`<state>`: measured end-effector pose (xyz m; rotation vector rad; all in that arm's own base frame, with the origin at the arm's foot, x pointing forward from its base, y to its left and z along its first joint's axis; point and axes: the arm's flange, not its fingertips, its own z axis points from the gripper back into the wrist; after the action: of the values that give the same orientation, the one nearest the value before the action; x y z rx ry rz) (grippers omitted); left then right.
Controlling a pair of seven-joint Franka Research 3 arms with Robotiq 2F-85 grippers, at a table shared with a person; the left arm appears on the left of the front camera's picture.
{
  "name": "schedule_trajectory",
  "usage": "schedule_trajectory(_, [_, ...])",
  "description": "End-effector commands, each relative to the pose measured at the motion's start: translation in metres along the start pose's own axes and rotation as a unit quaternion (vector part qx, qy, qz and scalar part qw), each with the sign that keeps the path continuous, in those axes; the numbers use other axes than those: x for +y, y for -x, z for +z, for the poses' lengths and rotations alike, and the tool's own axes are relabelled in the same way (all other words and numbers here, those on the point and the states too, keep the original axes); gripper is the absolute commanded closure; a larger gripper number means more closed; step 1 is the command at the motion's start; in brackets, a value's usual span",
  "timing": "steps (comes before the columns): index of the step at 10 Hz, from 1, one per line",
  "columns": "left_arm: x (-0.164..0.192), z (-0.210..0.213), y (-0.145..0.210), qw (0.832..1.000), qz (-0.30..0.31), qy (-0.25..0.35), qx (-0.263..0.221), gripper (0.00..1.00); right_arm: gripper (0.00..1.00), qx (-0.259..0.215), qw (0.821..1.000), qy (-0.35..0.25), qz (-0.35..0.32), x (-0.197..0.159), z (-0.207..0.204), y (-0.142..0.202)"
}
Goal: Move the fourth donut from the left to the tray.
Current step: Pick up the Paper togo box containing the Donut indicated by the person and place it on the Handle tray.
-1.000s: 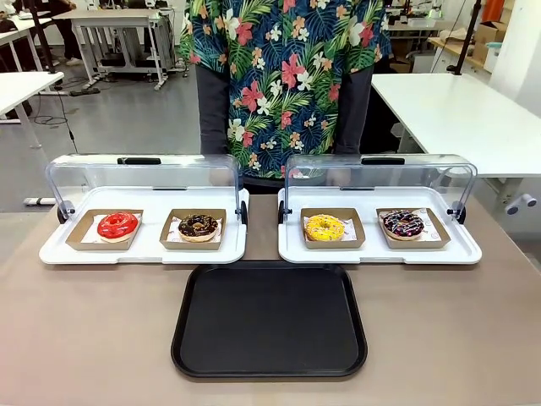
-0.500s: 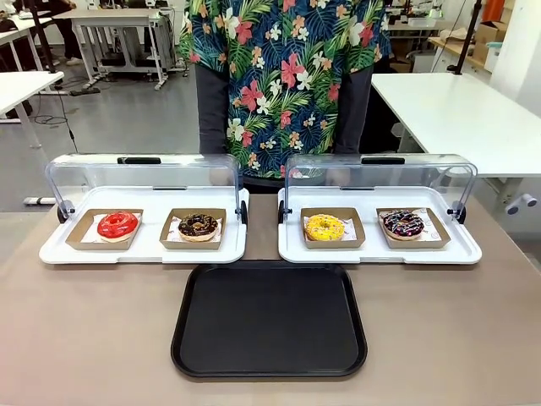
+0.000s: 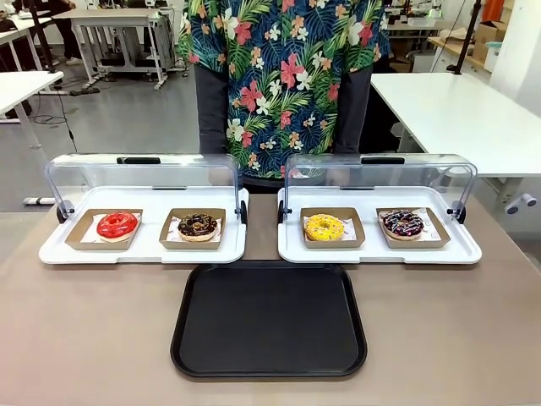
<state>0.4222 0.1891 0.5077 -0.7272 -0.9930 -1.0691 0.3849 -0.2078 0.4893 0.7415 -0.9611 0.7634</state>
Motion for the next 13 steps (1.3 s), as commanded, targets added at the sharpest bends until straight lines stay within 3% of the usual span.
schedule_trajectory(1, [0.0008, 0.0007, -0.0015, 1.0, -0.002, 0.002, -0.001, 0.0, 0.0, -0.011, 1.0, -0.001, 0.008, 0.0, -0.0007, -0.0013])
schedule_trajectory(13, [0.0008, 0.0007, -0.0015, 1.0, -0.002, 0.002, -0.001, 0.0, 0.0, -0.011, 1.0, -0.001, 0.008, 0.0, -0.0007, -0.0013])
